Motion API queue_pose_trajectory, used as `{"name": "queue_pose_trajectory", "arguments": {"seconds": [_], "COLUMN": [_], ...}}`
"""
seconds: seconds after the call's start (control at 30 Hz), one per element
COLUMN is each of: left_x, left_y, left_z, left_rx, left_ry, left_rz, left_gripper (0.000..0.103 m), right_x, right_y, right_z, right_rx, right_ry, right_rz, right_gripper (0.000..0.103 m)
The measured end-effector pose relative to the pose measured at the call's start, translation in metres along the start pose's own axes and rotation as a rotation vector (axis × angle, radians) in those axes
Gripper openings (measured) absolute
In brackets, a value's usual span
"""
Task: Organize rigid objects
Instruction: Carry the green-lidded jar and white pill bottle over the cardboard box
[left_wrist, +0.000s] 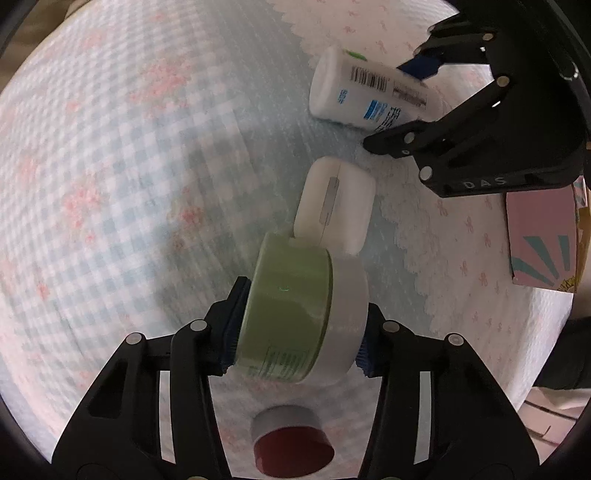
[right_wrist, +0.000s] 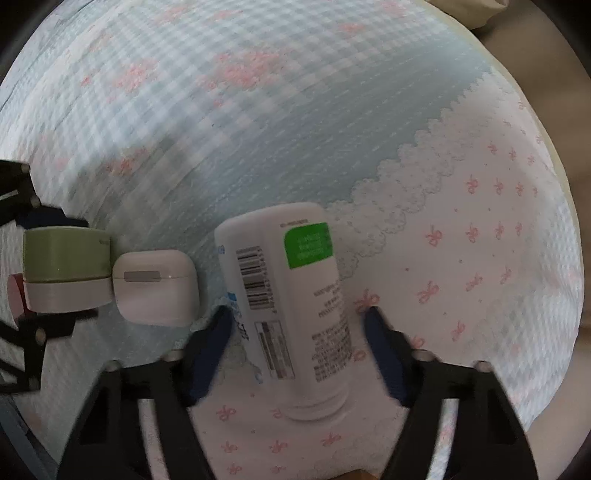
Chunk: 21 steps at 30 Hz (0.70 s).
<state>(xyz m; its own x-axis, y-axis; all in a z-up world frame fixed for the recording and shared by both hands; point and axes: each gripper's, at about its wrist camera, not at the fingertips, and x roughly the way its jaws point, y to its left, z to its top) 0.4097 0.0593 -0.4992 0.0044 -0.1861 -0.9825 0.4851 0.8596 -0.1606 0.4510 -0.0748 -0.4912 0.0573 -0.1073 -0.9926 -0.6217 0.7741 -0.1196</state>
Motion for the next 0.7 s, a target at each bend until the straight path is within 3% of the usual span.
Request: {"name": "queue_pose_trajectory", "arguments": {"seconds": [0.33, 0.7], "left_x": [-0.005, -0.047], "left_y": [-0.004, 0.024], "left_z": [0.006, -0.012], "left_rx": [-0.001, -0.144], "left_ry": [-0.013, -0.077], "left_rz": [-0.003, -0.046], "left_gripper": [0.042, 0.042], "right_x": [-0.001, -0.032], "right_y": [0.009, 0.007], "right_z": [-0.004, -0.024], "right_rx": [0.021, 0.211], "right_ry": [-0.008, -0.04], "right_rz": [-0.018, 0.014], "right_gripper": [0.05, 0.048]}}
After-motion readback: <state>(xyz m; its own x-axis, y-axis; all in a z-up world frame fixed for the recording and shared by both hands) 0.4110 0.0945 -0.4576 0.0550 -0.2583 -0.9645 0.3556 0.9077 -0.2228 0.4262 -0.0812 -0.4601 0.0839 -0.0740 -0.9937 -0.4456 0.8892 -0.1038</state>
